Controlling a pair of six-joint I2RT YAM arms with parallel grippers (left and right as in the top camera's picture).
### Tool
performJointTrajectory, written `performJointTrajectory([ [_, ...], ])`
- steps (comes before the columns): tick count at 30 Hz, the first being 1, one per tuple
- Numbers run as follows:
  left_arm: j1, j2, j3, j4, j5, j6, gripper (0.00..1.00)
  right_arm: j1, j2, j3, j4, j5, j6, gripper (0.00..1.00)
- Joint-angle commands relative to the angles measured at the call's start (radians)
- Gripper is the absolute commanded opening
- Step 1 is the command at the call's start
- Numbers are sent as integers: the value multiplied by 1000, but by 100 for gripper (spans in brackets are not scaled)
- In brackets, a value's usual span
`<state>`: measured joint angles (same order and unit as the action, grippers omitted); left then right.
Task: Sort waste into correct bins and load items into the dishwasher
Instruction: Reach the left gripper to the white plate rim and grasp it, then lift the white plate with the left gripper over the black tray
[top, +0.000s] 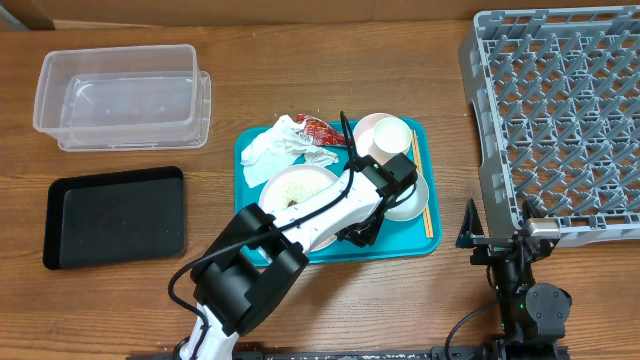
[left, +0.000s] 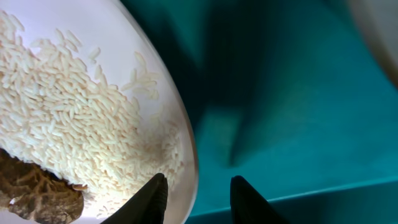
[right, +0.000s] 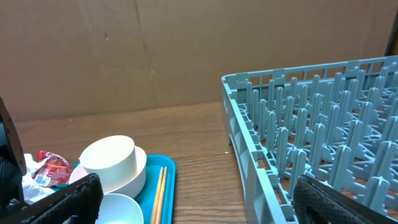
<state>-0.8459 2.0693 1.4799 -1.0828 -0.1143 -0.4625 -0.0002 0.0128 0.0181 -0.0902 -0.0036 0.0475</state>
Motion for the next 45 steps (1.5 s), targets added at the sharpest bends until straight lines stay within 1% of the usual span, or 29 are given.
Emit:
performJointTrajectory([
  [1, -6, 12, -6, 21, -44, -17, 36, -7, -10, -10, 6, -6, -7, 100],
  [5, -6, 12, -38, 71, -46, -18, 35, -7, -10, -10, 6, -6, -7, 100],
  [8, -6, 12, -43, 73, -47, -17, 30, -7, -10, -10, 6, -6, -7, 100],
  [12, -6, 12, -43, 71, -55, -17, 19, -7, -10, -10, 6, -6, -7, 100],
  [15, -6, 12, -43, 73, -60, -17, 13, -7, -10, -10, 6, -6, -7, 100],
  [18, -6, 12, -43, 71, -70, -17, 4, -7, -10, -10, 6, -6, -7, 100],
  [26, -6, 11, -34, 27, -81, -32, 4, -7, -10, -10, 6, -6, -7, 100],
  [33, -6, 10, 21, -90, -163, -123, 4, -7, -10, -10, 6, -6, -7, 100],
  [39, -5, 10, 85, -177, -208, -169, 4, -7, -10, -10, 6, -6, -7, 100],
  [45, -5, 10, 138, -229, -237, -174, 4, -7, -10, -10, 6, -6, -7, 100],
])
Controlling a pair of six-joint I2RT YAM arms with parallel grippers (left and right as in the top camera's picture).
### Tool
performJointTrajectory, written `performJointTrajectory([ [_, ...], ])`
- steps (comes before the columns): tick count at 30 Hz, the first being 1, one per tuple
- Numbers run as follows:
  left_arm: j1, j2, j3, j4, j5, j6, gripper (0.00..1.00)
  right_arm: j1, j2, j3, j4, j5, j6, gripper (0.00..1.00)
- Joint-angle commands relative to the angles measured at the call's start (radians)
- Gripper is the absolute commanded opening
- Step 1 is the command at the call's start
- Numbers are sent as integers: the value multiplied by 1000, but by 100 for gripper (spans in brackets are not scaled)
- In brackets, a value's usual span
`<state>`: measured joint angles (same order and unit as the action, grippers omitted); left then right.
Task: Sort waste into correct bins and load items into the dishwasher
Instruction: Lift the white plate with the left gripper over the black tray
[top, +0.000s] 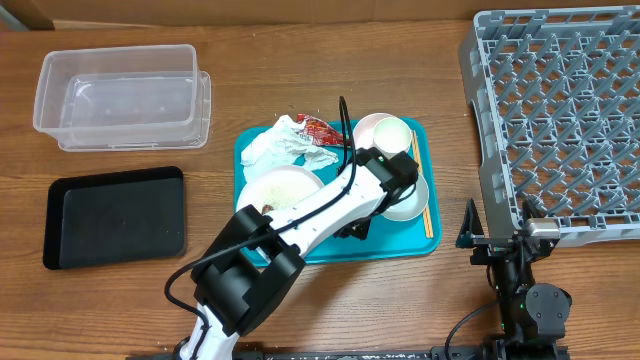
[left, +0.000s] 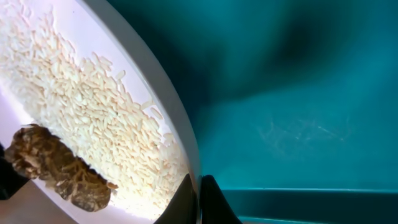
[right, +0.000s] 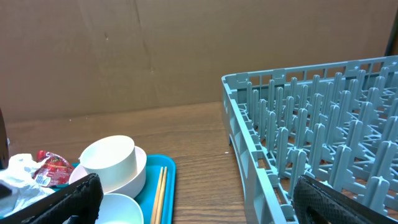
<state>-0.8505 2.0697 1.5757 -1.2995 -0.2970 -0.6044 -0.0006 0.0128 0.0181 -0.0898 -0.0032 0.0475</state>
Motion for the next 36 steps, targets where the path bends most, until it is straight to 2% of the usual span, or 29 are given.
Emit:
performJointTrajectory([
  [1, -1, 10, 49, -16, -55, -32, 4, -6, -10, -10, 5, -6, -7, 100],
  [11, 17, -17, 140, -169, -129, -104, 4, -6, -10, -10, 5, -6, -7, 100],
  [17, 92, -116, 144, -171, -131, -103, 4, -6, -10, -10, 5, -6, -7, 100],
  [26, 337, -267, 144, -170, -111, -27, 4, -6, -10, -10, 5, -6, -7, 100],
  [32, 520, -282, 144, -164, -96, 47, 4, -6, -10, -10, 5, -6, -7, 100],
  [36, 640, -280, 144, -135, -24, 114, 4, -6, -10, -10, 5, -6, -7, 100],
])
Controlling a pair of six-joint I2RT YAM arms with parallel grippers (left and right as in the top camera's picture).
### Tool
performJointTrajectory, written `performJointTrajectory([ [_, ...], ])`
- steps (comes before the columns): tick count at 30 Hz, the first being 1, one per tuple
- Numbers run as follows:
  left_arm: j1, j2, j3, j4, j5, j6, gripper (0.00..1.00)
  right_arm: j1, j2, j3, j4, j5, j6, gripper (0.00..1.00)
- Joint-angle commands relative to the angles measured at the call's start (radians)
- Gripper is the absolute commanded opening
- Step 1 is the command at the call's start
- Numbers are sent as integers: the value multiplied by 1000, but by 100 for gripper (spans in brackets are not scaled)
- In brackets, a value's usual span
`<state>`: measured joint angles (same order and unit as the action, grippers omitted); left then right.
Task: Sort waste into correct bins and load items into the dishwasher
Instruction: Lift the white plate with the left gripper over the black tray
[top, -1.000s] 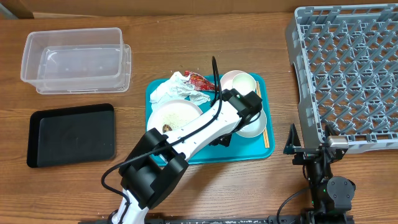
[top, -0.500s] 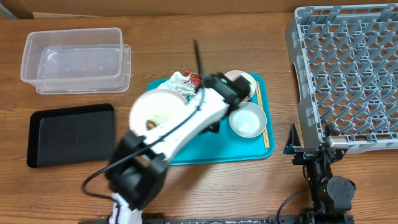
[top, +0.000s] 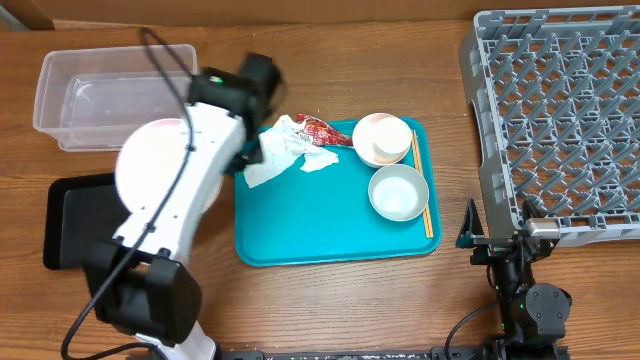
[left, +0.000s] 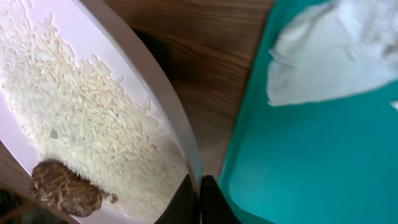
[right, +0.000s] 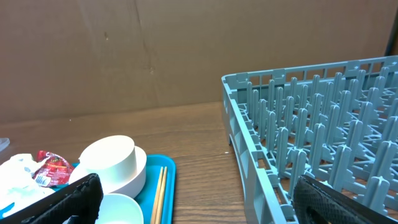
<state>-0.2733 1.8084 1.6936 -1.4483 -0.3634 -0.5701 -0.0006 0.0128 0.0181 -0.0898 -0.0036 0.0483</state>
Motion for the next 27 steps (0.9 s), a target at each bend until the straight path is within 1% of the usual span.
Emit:
performJointTrajectory([
  [1, 89, -19, 26, 26, 66, 102, 4, -6, -10, -10, 5, -6, -8, 100],
  [5, 193, -19, 26, 67, 175, 172, 4, -6, -10, -10, 5, -6, -8, 100],
  [11, 327, -19, 25, 90, 311, 221, 4, -6, -10, -10, 5, -6, -8, 100],
  [14, 379, -19, 24, 95, 384, 261, 4, -6, -10, -10, 5, -6, -8, 100],
  [19, 454, -19, 24, 93, 513, 294, 4, -6, -10, -10, 5, -6, -8, 100],
  [23, 513, -19, 24, 81, 641, 343, 4, -6, -10, -10, 5, -6, -8, 100],
  [27, 568, -19, 24, 68, 713, 369, 4, -6, -10, -10, 5, -6, -8, 100],
])
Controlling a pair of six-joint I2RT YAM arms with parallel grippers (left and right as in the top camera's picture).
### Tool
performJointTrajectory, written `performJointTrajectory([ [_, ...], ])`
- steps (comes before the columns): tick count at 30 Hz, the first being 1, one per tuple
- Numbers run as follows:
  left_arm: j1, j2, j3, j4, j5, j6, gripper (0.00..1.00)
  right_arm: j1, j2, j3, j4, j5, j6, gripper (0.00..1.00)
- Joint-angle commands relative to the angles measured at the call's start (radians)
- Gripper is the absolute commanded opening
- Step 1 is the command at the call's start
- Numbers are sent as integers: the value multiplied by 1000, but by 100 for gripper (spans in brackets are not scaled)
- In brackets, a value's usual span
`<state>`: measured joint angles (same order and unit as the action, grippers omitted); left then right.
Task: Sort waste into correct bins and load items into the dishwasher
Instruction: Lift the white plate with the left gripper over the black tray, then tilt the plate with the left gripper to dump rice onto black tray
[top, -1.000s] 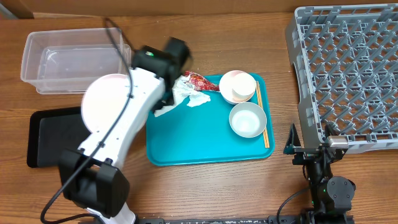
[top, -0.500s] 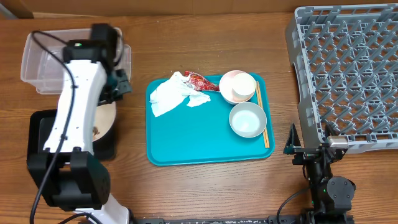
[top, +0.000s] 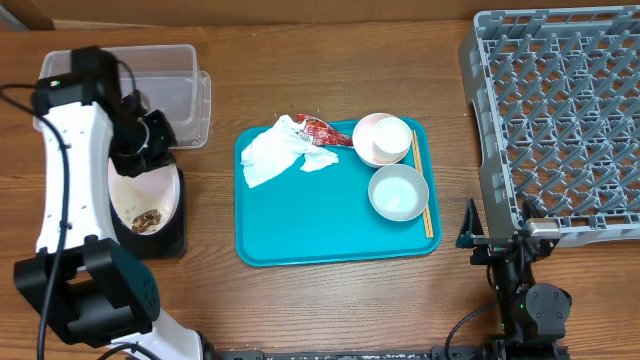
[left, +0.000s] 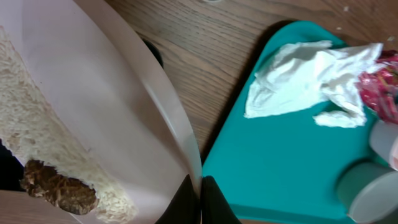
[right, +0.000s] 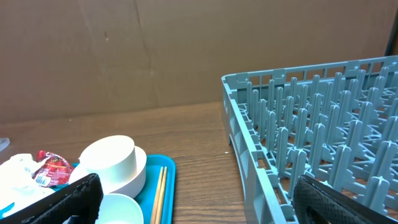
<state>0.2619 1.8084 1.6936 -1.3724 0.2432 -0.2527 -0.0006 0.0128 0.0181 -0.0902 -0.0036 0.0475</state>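
My left gripper (top: 150, 165) is shut on the rim of the white plate (top: 145, 200), which hangs steeply tilted over the black tray (top: 170, 238) at the left. Rice and a brown lump (left: 59, 186) have gathered at the plate's low end. In the left wrist view the gripper (left: 200, 190) pinches the plate (left: 106, 112) edge. The teal tray (top: 330, 235) holds a crumpled napkin (top: 275, 150), a red wrapper (top: 322, 130), a cup in a bowl (top: 385, 138), a second bowl (top: 397, 192) and chopsticks (top: 427, 200). My right gripper (right: 199, 205) stands open near the front edge.
A clear plastic bin (top: 185, 90) sits at the back left, just behind the black tray. The grey-blue dish rack (top: 560, 110) fills the right side, close to the right gripper (top: 470, 235). Bare wooden table lies between the teal tray and the rack.
The left arm has carried the plate further left and toward the front, from beside the clear bin to over the black tray. The plate is now tilted steeply and the food sits at its low end.
My left gripper stood open around the plate's rim on the teal tray, then was shut on it. Later the plate was off the tray, at the left near the clear bin. Now it hangs tilted over the black tray. The right arm has stayed still.
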Motion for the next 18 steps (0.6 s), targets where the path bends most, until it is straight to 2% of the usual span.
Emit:
performJointTrajectory([
  [1, 48, -19, 24, -10, 122, 54, 4, -6, -10, -10, 6, -6, -7, 100],
  [18, 303, -19, -32, -23, 499, 240, 4, -6, -10, -10, 6, -6, -7, 100],
])
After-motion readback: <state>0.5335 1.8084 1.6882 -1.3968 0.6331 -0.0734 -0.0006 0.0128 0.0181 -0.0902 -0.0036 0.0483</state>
